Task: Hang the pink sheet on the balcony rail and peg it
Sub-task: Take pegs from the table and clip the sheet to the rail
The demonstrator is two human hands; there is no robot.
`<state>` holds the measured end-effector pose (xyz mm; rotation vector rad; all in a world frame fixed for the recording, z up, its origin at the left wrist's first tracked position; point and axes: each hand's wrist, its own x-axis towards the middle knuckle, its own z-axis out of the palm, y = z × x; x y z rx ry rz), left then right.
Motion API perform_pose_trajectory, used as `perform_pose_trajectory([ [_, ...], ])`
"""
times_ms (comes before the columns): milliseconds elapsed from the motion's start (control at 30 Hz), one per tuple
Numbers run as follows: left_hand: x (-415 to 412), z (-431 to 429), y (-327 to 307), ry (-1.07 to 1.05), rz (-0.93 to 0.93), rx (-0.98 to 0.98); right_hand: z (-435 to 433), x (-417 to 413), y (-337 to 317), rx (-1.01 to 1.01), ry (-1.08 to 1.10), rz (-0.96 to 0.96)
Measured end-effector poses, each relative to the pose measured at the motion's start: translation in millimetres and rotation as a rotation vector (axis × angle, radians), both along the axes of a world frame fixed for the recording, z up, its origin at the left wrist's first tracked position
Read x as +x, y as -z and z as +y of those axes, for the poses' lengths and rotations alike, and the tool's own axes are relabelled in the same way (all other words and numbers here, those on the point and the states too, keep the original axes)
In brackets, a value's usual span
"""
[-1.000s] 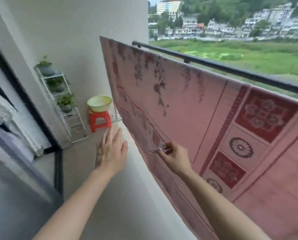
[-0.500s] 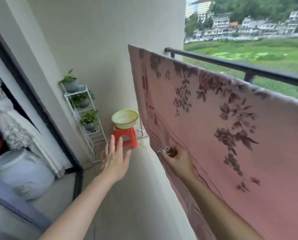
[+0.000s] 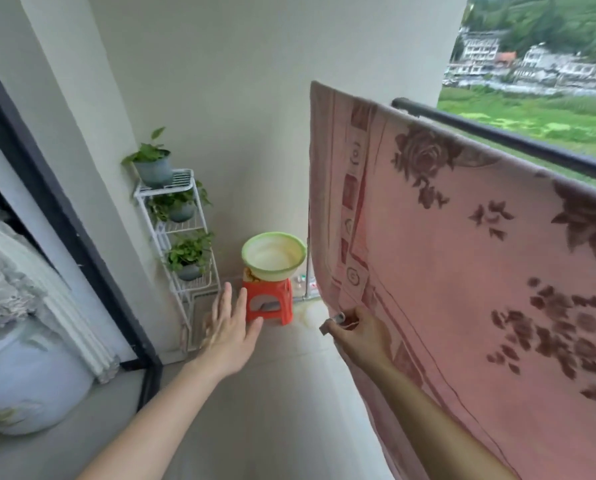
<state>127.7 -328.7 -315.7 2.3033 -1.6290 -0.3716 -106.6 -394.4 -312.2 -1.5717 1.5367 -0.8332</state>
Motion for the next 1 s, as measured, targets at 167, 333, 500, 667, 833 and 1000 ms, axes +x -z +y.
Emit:
perform_pose_trajectory([
  [167, 76.1, -123.9, 6.0, 0.108, 0.059, 0.048, -107.6, 60.4, -7.0, -0.009, 0.105, 0.068],
  [333, 132.1, -241.4, -9.7, 0.182, 0.049, 0.0, -204.4, 99.7, -23.4, -0.063, 0.203, 0.083],
  [500, 165.9, -348.8, 1.9, 0.231, 0.038, 0.015, -304.4, 138.0, -5.0, -0.095, 0.246, 0.076],
  [667, 201.1, -466.8, 26.0, 0.254, 0.019, 0.05, -425.3, 180.6, 28.2, -0.118, 0.276, 0.004],
  [833, 233.4, -596.2, 14.5, 0.319, 0.009, 0.055, -544.1, 215.9, 32.8, -0.066, 0.32, -0.099],
  [1000, 238.8, -714.1, -7.6, 0.326, 0.11, -0.039, -629.4, 236.3, 23.8, -0.033, 0.318, -0.112],
])
